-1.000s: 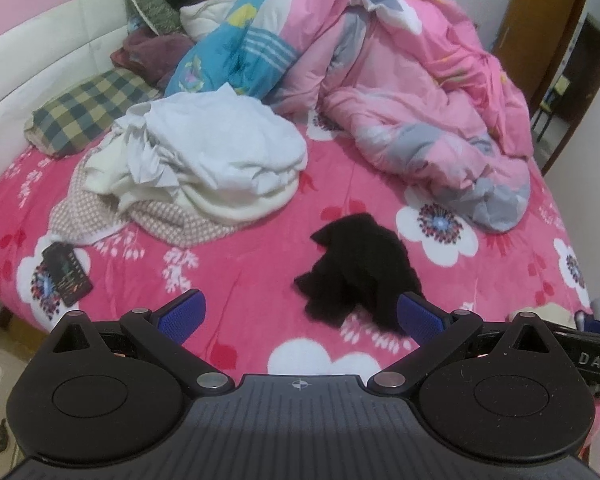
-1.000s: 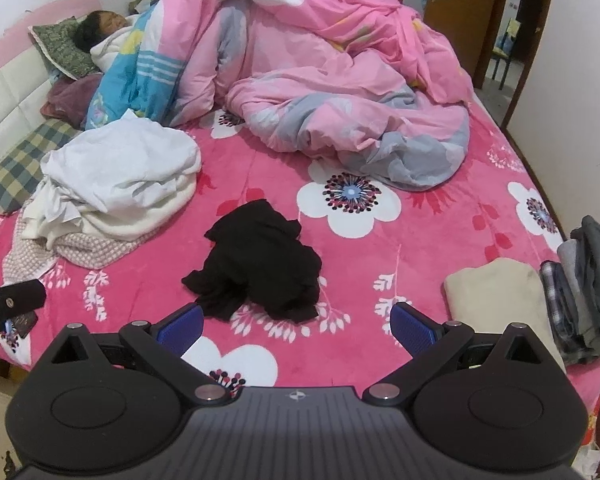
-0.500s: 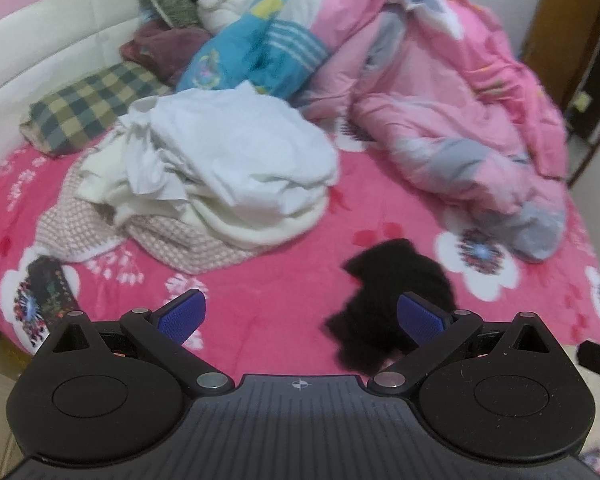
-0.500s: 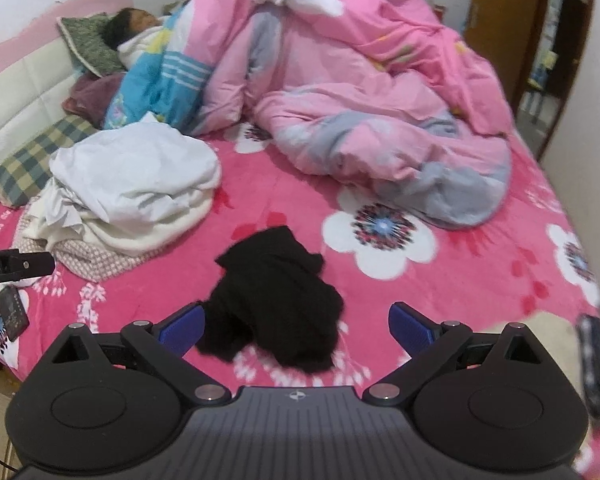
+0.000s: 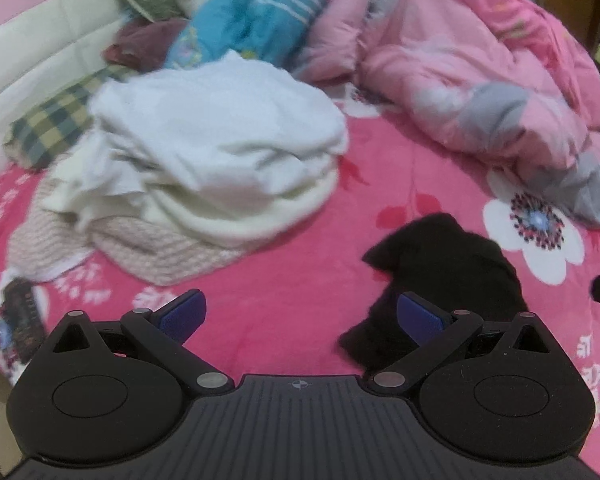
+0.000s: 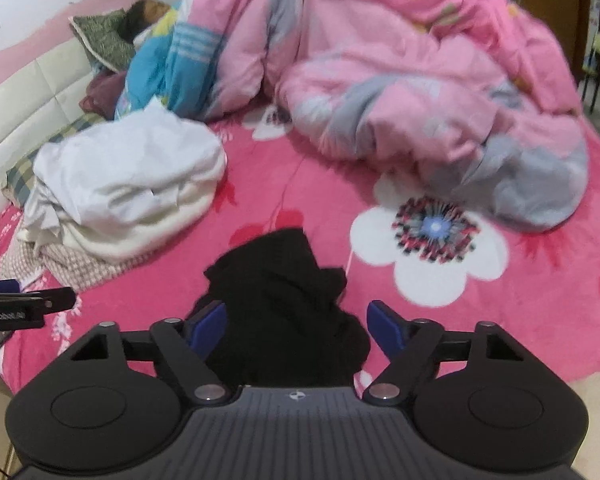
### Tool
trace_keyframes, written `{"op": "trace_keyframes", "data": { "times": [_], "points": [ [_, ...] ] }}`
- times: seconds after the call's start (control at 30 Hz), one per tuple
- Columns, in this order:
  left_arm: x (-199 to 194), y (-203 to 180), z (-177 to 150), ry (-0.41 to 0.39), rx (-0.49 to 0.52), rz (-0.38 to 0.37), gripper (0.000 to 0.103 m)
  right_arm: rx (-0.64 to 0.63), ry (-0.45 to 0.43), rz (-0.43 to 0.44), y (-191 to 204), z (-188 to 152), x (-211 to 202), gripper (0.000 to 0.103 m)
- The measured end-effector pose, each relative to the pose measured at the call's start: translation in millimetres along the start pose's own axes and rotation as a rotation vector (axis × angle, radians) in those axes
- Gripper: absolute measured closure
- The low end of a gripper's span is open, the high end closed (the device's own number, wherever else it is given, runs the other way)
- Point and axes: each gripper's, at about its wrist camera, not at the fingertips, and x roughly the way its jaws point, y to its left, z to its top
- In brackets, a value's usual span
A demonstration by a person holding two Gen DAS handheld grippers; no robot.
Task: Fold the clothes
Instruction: 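Lower both tools onto the black T-shirt and close the right gripper on it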
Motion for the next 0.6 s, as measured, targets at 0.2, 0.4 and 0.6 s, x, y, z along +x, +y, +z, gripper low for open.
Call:
{"op": "trace_keyframes", "data": {
  "times": [0.2, 0.4, 0.6],
  "points": [
    [59, -33, -18, 0.074, 0.101, -0.08, 0.019, -0.03, 0.016, 0.052, -2, -13, 43, 0.045],
    [99, -44, -28, 0.111, 0.097, -0.141, 0.04, -0.099, -0.052, 0.086, 5, 9, 72, 0.047],
    [123, -42, -38, 0.146, 0.1, -0.175, 0.026, -0.198, -0.002, 0.137, 36, 36, 134, 0.047]
  ]
}}
